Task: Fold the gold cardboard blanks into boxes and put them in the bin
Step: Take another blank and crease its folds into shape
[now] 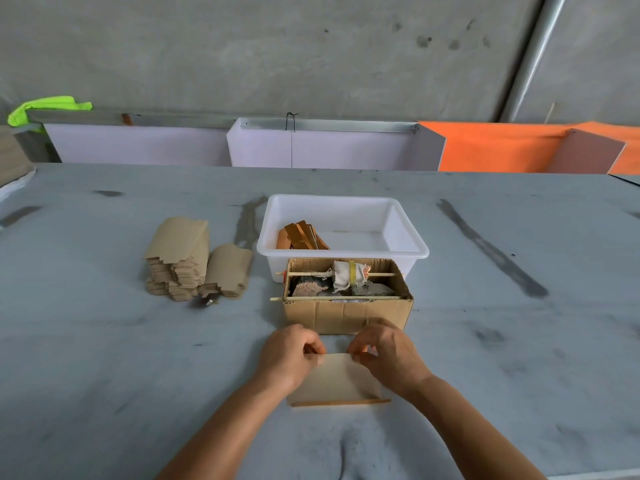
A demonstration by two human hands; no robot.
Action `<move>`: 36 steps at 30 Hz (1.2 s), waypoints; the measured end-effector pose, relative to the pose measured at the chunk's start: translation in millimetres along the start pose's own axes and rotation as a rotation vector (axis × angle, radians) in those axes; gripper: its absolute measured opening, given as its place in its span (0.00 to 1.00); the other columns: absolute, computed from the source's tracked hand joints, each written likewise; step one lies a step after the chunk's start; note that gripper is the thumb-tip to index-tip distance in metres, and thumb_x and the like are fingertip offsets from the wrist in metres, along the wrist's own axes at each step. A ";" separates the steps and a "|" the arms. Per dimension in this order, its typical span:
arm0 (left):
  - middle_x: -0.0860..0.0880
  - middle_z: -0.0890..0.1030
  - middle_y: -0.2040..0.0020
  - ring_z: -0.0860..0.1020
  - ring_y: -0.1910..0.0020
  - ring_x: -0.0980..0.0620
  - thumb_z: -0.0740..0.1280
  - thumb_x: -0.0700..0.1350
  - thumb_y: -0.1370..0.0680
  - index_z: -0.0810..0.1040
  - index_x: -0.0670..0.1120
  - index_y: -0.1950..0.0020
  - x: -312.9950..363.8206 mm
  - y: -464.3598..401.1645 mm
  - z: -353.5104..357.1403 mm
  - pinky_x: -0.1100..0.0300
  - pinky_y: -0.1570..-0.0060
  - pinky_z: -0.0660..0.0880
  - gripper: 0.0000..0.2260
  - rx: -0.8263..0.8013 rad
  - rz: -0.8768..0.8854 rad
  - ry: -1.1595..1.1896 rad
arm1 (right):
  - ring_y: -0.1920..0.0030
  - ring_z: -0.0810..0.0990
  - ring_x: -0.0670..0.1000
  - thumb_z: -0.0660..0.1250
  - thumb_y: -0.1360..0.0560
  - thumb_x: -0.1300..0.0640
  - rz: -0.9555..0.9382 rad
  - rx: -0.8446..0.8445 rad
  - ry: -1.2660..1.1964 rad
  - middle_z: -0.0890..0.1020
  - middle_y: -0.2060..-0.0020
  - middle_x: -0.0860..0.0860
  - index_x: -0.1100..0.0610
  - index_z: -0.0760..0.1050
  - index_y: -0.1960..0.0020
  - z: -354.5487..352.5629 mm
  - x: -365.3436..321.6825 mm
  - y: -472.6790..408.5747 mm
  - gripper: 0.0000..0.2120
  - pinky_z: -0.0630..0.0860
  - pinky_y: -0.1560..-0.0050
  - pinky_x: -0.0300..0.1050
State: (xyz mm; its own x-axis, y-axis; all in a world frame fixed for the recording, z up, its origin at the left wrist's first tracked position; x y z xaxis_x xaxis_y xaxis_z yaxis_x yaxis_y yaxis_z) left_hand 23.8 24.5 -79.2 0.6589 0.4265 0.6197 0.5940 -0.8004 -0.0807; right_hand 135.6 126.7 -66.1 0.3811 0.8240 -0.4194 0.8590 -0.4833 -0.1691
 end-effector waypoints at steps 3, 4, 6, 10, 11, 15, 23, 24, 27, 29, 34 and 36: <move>0.51 0.80 0.55 0.77 0.53 0.52 0.72 0.42 0.28 0.84 0.47 0.55 4.9 0.3 0.6 0.61 0.52 0.71 0.03 0.021 0.089 -0.086 | 0.46 0.72 0.45 0.68 0.25 0.60 -0.031 0.005 0.040 0.82 0.52 0.45 0.51 0.83 0.51 1.3 -0.7 0.5 0.08 0.71 0.52 0.35; 0.51 0.79 0.54 0.75 0.51 0.52 0.71 0.41 0.27 0.83 0.47 0.54 7.2 1.4 0.4 0.61 0.52 0.70 0.03 0.025 0.130 -0.118 | 0.47 0.73 0.47 0.69 0.26 0.61 -0.054 0.016 0.058 0.82 0.53 0.46 0.52 0.84 0.52 0.1 -3.3 1.5 0.08 0.72 0.52 0.36; 0.51 0.79 0.53 0.73 0.49 0.52 0.68 0.40 0.25 0.83 0.45 0.54 13.6 4.7 0.9 0.60 0.52 0.69 0.04 0.013 0.229 -0.191 | 0.51 0.77 0.52 0.73 0.32 0.65 -0.150 0.069 0.087 0.83 0.60 0.49 0.55 0.84 0.59 -3.4 -11.5 4.4 0.07 0.76 0.58 0.42; 0.47 0.77 0.67 0.77 0.63 0.48 0.69 0.30 0.36 0.80 0.43 0.69 38.9 19.1 -6.4 0.61 0.70 0.72 0.09 0.072 0.480 -0.338 | 0.69 0.76 0.54 0.78 0.44 0.69 -0.357 0.206 0.222 0.77 0.74 0.50 0.55 0.80 0.71 -8.8 -29.1 12.9 0.12 0.73 0.73 0.41; 0.48 0.75 0.71 0.77 0.68 0.49 0.69 0.32 0.40 0.77 0.44 0.73 46.6 23.9 -8.6 0.63 0.75 0.70 0.08 0.075 0.529 -0.386 | 0.69 0.75 0.53 0.78 0.45 0.68 -0.386 0.201 0.283 0.76 0.74 0.49 0.55 0.79 0.71 -8.1 -32.5 13.8 0.12 0.73 0.73 0.41; 0.50 0.72 0.74 0.75 0.72 0.52 0.70 0.41 0.43 0.73 0.46 0.78 60.4 33.4 -5.4 0.64 0.77 0.67 0.06 0.045 0.633 -0.632 | 0.68 0.75 0.51 0.76 0.42 0.62 -0.456 0.125 0.473 0.75 0.72 0.48 0.52 0.78 0.71 -2.3 -38.3 20.1 0.09 0.71 0.71 0.41; 0.54 0.73 0.74 0.76 0.70 0.54 0.83 0.47 0.51 0.76 0.48 0.79 53.8 41.7 10.0 0.66 0.75 0.69 0.15 -0.062 0.546 -0.813 | 0.67 0.74 0.48 0.76 0.44 0.60 -0.350 0.089 0.540 0.75 0.72 0.46 0.48 0.81 0.69 3.5 -34.2 27.6 0.09 0.70 0.71 0.39; 0.54 0.73 0.74 0.76 0.70 0.54 0.83 0.47 0.52 0.76 0.48 0.79 52.7 42.5 11.3 0.66 0.75 0.70 0.15 -0.058 0.508 -0.795 | 0.67 0.74 0.48 0.75 0.45 0.60 -0.334 0.084 0.543 0.75 0.72 0.46 0.48 0.81 0.69 4.0 -34.0 28.2 0.09 0.70 0.71 0.40; 0.53 0.74 0.71 0.77 0.68 0.53 0.81 0.44 0.52 0.78 0.49 0.73 55.1 40.9 9.8 0.65 0.72 0.70 0.14 0.003 0.412 -0.695 | 0.69 0.74 0.49 0.72 0.47 0.61 -0.319 0.105 0.525 0.74 0.73 0.47 0.48 0.80 0.68 2.8 -35.6 30.2 0.10 0.71 0.72 0.41; 0.51 0.76 0.65 0.77 0.62 0.51 0.79 0.46 0.43 0.80 0.51 0.64 56.0 40.4 11.4 0.62 0.67 0.70 0.12 0.031 0.372 -0.680 | 0.69 0.74 0.50 0.66 0.44 0.61 -0.334 0.145 0.505 0.74 0.73 0.47 0.49 0.80 0.66 0.9 -38.1 32.2 0.11 0.70 0.72 0.41; 0.51 0.73 0.71 0.77 0.69 0.53 0.82 0.51 0.46 0.80 0.51 0.72 54.0 42.7 15.3 0.62 0.74 0.69 0.13 0.025 0.372 -0.713 | 0.68 0.75 0.50 0.57 0.38 0.61 -0.364 0.201 0.488 0.75 0.71 0.47 0.47 0.81 0.64 -0.6 -38.5 34.0 0.16 0.72 0.72 0.42; 0.51 0.74 0.71 0.77 0.69 0.52 0.81 0.48 0.45 0.80 0.49 0.73 54.6 44.1 11.1 0.63 0.73 0.69 0.11 0.056 0.390 -0.707 | 0.68 0.75 0.50 0.68 0.41 0.60 -0.356 0.178 0.466 0.75 0.72 0.47 0.46 0.82 0.64 -2.4 -37.3 32.6 0.11 0.72 0.72 0.42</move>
State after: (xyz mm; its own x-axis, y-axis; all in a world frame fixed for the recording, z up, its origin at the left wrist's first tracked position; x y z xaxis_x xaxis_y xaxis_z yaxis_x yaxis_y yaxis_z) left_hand 91.1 17.2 -57.6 0.9481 0.3019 -0.0994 0.2716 -0.9320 -0.2400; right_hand 150.2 81.0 -53.8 0.2247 0.9672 0.1181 0.9063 -0.1629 -0.3900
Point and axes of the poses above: each hand's wrist, its own y-axis away from the middle knuckle, its own z-axis out of the palm, x = y × z, the point moved 7 cm from there along -y, towards the middle knuckle
